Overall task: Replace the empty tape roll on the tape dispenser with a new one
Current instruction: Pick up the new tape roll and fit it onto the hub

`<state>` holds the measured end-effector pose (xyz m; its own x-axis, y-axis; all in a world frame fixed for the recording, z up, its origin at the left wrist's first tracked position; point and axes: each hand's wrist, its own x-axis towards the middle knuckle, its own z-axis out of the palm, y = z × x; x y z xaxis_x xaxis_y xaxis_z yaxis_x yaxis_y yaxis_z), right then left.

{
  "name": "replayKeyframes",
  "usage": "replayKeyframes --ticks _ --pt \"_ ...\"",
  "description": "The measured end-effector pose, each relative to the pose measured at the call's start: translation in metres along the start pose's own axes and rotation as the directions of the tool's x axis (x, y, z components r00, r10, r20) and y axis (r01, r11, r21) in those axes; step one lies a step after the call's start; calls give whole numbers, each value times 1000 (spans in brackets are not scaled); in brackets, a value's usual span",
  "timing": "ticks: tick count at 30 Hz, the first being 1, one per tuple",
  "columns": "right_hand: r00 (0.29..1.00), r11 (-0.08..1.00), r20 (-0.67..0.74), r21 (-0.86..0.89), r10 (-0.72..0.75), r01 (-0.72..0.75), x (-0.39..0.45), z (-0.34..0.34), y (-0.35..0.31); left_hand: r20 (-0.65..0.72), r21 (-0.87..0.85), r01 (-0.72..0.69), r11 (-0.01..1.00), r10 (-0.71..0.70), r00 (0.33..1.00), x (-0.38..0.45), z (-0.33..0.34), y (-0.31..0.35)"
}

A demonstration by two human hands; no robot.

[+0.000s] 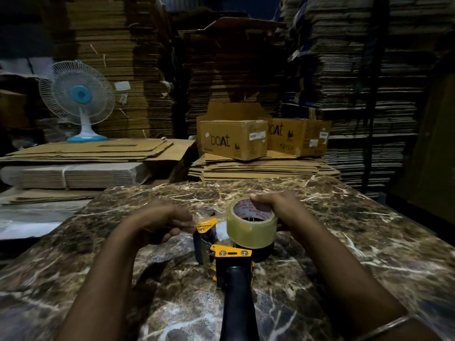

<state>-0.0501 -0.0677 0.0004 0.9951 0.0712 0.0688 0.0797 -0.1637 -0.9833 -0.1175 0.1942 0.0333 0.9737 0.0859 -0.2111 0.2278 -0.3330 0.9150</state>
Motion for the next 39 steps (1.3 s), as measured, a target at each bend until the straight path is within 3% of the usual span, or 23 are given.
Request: replayKeyframes --ticks 5,7,9,11,13,19,24,31,39 --pt "994 993 30 54 -109 107 -3 -2 4 -81 65 31 997 -26 996 2 -10 -7" --pt "987 986 10 56 -160 159 -5 -3 6 -205 55 -103 993 113 972 3 -5 -5" --pt "968 967 -9 28 -251 251 -7 -4 9 -324 72 -322 944 328 888 3 8 1" --pt "932 932 -21 -4 -363 363 -11 -5 14 -342 87 -464 882 464 818 2 25 9" --pt "900 900 -9 -19 -435 435 -15 -5 19 -272 115 -503 856 515 813 3 42 17" --pt "882 882 6 -33 -471 471 -16 0 30 -79 217 -340 915 363 928 20 61 35" --pt "902 898 43 122 -429 422 -12 4 37 60 212 -295 932 289 955 23 55 39" --pt "918 885 38 284 -395 369 -10 11 41 77 215 -255 943 244 967 20 58 46" --pt "918 909 54 176 -393 379 -7 12 33 59 348 -206 915 198 979 23 59 50"
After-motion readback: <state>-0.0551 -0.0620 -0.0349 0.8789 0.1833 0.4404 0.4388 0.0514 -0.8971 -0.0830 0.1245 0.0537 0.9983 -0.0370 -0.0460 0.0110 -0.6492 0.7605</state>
